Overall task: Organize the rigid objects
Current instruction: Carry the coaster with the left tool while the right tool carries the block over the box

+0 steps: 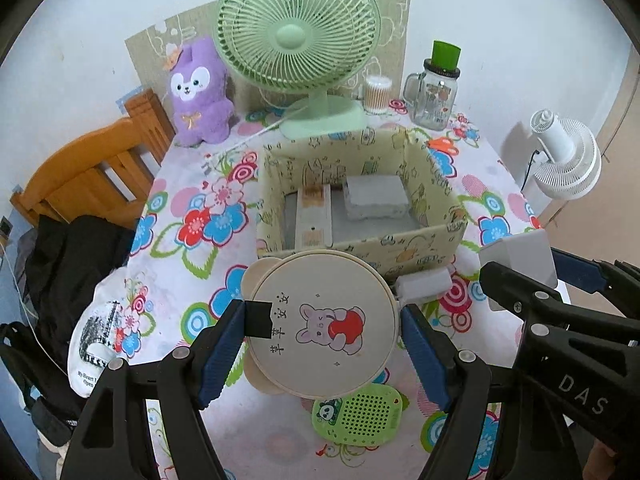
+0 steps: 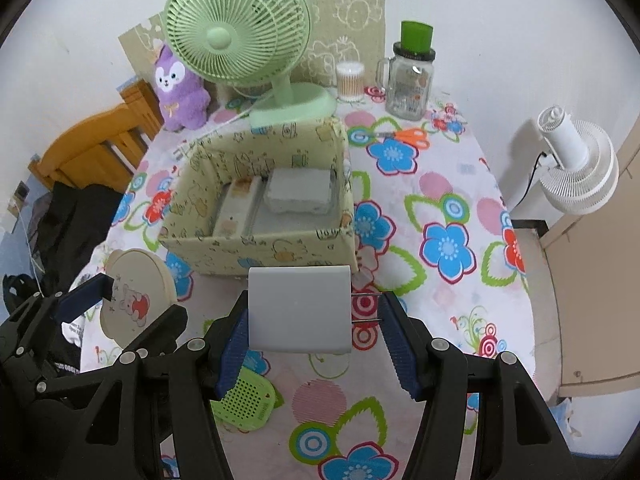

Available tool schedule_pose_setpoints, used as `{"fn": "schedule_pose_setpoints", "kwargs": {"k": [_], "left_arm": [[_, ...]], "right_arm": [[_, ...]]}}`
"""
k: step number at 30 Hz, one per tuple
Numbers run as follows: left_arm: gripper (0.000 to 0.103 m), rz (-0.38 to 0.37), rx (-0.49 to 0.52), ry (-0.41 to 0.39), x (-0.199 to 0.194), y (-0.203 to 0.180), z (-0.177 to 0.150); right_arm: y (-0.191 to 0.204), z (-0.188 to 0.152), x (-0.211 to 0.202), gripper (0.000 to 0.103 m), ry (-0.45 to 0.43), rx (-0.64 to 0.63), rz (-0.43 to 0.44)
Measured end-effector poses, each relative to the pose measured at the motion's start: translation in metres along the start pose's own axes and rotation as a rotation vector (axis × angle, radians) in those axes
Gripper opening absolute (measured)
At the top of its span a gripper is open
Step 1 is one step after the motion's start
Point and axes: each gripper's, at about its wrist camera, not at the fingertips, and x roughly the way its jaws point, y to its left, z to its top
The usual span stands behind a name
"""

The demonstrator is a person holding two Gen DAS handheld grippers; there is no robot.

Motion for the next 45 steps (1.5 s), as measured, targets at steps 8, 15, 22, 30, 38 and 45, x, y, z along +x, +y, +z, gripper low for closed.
{"fn": "schedule_pose_setpoints", "kwargs": {"k": [8,15,22,30,38,45], "left_arm": [[0.079,0.005,-0.001,-0.012,-0.004,0.004,0.01],[0.079,0.009,-0.004,-0.011,0.003,0.009,0.02],[0.079,-0.009,-0.004,-0.018,0.014,0.012,0.038],[0.079,-0.019,0.002,-0.007,0.031,0.014,0.056],[0.079,-0.028,0.012,0.012,0.052,0.014,0.067],[0.079,-0.031,0.019,0.039,0.072,0.014,0.072]], "right_arm": [[0.003,0.01,-0.006,0.064,-0.014,-0.003,0.006],[0.007,0.023,0.002,0.064,-0.011,-0.006,0.009],[0.01,0.043,0.014,0.064,-0.01,-0.001,0.013],[0.011,0.065,0.033,0.064,0.001,0.002,0.012],[0.011,0.078,0.055,0.064,0.027,0.005,0.006],[0.014,0.085,0.078,0.064,0.069,0.004,0.012]]}}
